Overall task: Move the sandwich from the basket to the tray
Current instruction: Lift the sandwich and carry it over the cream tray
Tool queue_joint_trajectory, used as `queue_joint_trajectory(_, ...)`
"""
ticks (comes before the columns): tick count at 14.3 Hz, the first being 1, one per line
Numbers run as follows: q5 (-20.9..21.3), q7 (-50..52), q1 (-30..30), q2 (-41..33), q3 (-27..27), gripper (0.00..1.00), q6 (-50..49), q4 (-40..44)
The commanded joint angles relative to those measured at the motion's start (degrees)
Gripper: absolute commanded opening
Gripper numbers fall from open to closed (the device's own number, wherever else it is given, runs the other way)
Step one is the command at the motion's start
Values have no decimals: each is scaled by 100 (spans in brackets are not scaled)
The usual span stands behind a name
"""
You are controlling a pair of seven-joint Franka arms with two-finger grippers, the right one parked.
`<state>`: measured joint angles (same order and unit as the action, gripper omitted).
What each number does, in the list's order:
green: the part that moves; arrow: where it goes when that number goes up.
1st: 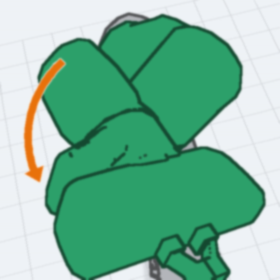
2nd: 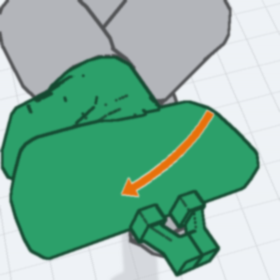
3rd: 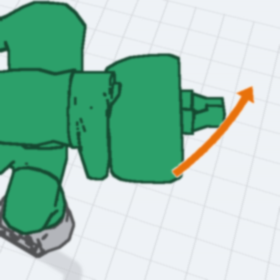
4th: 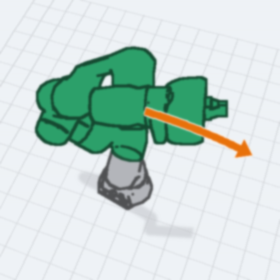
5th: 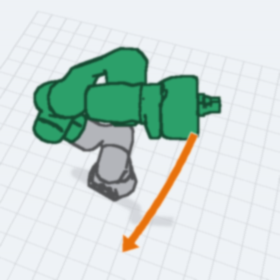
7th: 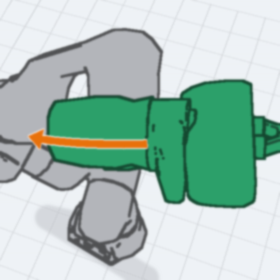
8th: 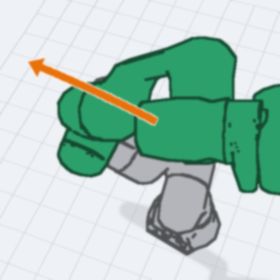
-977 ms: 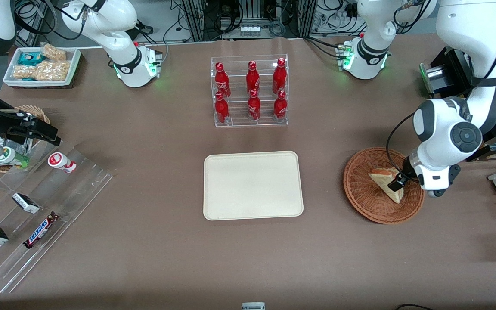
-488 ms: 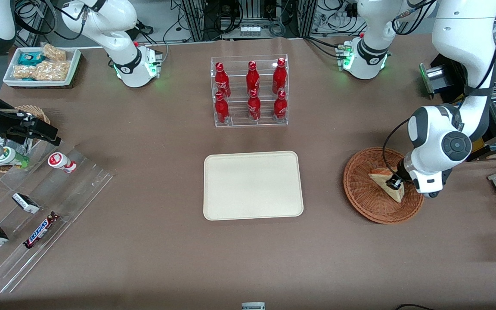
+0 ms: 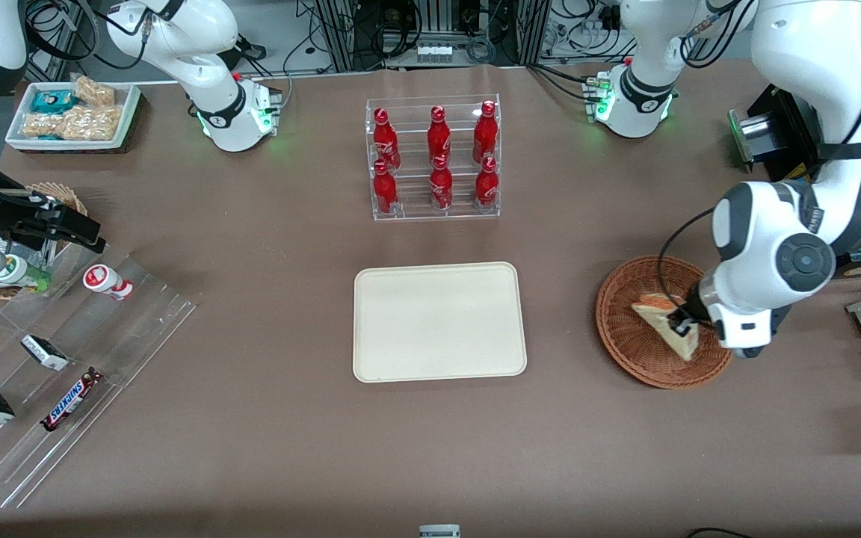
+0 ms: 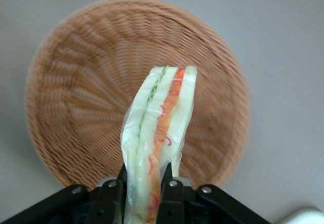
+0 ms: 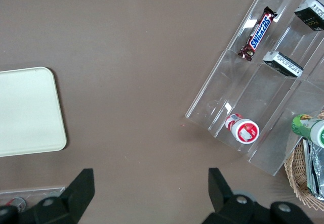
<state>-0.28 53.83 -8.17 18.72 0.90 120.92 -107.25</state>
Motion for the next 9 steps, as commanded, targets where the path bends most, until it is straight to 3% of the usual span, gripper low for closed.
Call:
queue_joint_trajectory(1, -60, 66, -412, 289, 322, 3, -60, 369)
queue_joint_trajectory(9, 247, -312, -2248, 1580, 411, 5, 564, 1748)
